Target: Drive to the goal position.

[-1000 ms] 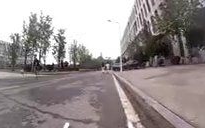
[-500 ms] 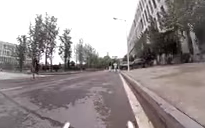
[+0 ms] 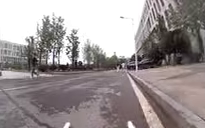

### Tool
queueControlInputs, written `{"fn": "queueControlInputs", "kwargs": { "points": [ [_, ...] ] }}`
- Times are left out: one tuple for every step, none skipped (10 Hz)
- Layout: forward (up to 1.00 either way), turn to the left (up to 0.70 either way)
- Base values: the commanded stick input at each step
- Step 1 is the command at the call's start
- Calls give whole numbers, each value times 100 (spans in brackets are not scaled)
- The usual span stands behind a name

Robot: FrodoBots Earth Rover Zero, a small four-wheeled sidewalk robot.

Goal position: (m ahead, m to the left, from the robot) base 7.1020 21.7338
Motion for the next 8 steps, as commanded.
{"fn": "queueControlInputs", "kwargs": {
  "points": [
    [45, 27],
    [45, 27],
    [45, 27],
    [45, 27],
    [45, 27],
    [45, 27],
    [45, 27],
    [45, 27]
  ]
}}
